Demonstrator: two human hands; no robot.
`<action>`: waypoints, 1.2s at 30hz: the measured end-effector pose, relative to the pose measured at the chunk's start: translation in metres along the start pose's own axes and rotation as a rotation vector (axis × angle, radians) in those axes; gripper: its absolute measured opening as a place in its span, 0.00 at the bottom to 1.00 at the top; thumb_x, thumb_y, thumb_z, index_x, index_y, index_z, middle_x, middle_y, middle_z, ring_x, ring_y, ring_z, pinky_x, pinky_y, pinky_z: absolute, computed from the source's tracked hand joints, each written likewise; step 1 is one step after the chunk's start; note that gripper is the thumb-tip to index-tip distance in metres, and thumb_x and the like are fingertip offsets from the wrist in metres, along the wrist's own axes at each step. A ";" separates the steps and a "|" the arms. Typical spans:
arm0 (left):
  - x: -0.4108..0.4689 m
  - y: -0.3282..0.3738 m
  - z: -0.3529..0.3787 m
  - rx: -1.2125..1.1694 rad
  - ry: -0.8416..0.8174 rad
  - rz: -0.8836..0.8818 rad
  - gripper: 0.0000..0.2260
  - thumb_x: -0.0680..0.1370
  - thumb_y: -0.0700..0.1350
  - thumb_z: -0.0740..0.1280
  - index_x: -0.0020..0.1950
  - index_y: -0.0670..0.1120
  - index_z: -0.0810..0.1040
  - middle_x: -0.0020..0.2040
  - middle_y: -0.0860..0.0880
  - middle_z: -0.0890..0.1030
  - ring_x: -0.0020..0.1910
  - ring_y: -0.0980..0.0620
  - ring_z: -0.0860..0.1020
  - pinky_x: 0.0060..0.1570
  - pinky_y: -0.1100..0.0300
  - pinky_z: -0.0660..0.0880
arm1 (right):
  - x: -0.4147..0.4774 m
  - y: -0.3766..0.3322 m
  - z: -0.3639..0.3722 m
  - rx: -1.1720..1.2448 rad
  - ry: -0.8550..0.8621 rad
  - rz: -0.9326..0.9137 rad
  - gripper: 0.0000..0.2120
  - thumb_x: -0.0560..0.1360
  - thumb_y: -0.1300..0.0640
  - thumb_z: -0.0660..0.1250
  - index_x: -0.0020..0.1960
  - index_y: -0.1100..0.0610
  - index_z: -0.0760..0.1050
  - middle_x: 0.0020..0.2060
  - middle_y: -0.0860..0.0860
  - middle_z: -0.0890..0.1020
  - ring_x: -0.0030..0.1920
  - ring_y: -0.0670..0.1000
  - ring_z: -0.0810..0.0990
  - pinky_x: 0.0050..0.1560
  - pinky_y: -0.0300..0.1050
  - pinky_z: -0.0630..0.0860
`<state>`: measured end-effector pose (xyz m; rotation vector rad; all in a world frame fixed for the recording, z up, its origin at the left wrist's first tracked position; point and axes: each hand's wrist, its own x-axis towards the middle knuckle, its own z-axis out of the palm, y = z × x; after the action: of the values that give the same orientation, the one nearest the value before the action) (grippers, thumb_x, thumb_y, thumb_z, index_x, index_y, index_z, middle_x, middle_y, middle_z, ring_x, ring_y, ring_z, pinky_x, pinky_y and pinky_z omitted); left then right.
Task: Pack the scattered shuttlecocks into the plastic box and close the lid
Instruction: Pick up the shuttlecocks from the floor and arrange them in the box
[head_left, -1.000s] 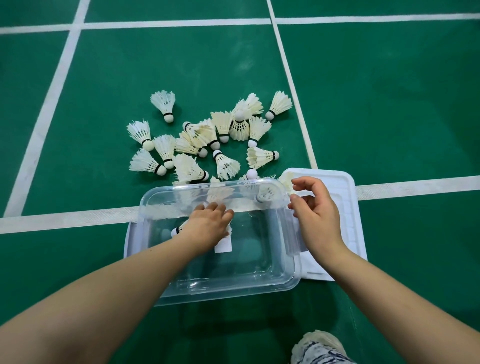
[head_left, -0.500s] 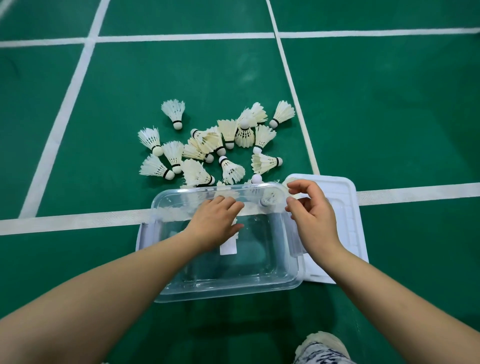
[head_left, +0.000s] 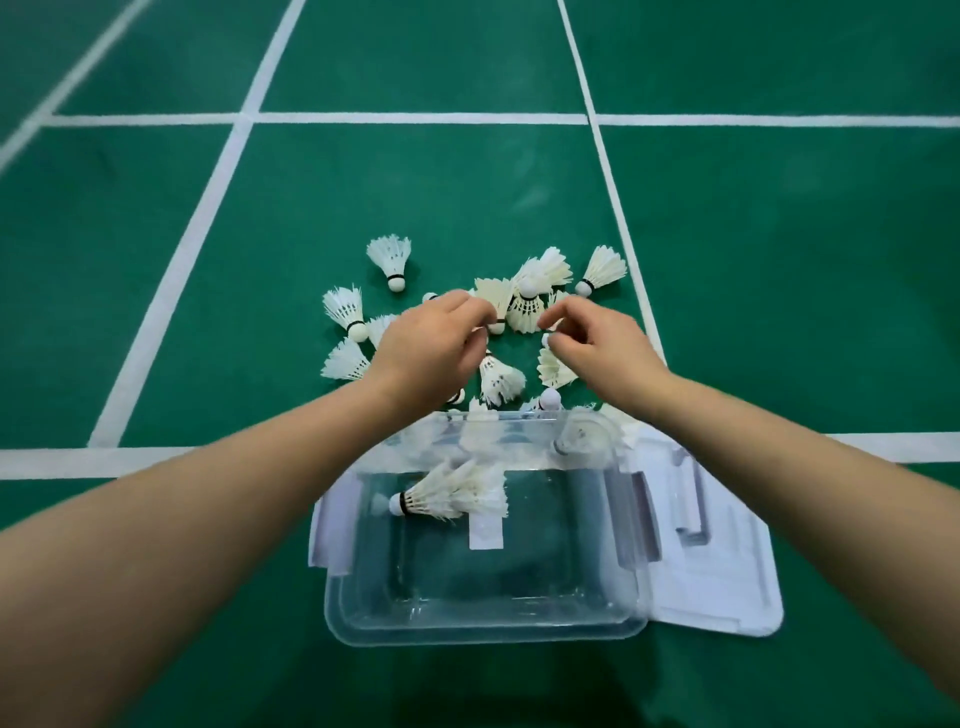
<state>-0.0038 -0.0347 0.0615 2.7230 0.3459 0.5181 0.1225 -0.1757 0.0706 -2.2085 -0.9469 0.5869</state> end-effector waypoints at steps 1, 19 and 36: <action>0.000 -0.007 0.003 0.007 0.014 -0.050 0.10 0.74 0.42 0.61 0.52 0.41 0.77 0.47 0.43 0.79 0.41 0.42 0.77 0.39 0.55 0.73 | 0.016 -0.001 0.006 -0.096 -0.071 0.017 0.11 0.74 0.57 0.62 0.56 0.50 0.73 0.45 0.49 0.79 0.44 0.52 0.75 0.46 0.44 0.71; -0.051 -0.047 0.039 -0.068 0.052 -0.496 0.16 0.73 0.38 0.63 0.61 0.40 0.71 0.60 0.41 0.70 0.55 0.43 0.71 0.54 0.50 0.70 | 0.102 0.004 0.170 -0.520 -0.669 -0.106 0.35 0.74 0.60 0.63 0.73 0.41 0.49 0.76 0.57 0.46 0.72 0.60 0.58 0.71 0.59 0.60; -0.053 -0.050 0.038 -0.084 0.084 -0.473 0.13 0.73 0.38 0.63 0.58 0.40 0.73 0.57 0.41 0.72 0.53 0.43 0.72 0.52 0.50 0.71 | 0.095 -0.012 0.136 -0.473 -0.415 -0.240 0.06 0.72 0.61 0.64 0.45 0.56 0.79 0.49 0.57 0.79 0.47 0.58 0.79 0.50 0.48 0.77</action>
<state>-0.0451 -0.0158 -0.0067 2.4239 0.9361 0.4962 0.0938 -0.0443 -0.0279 -2.3636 -1.6863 0.7869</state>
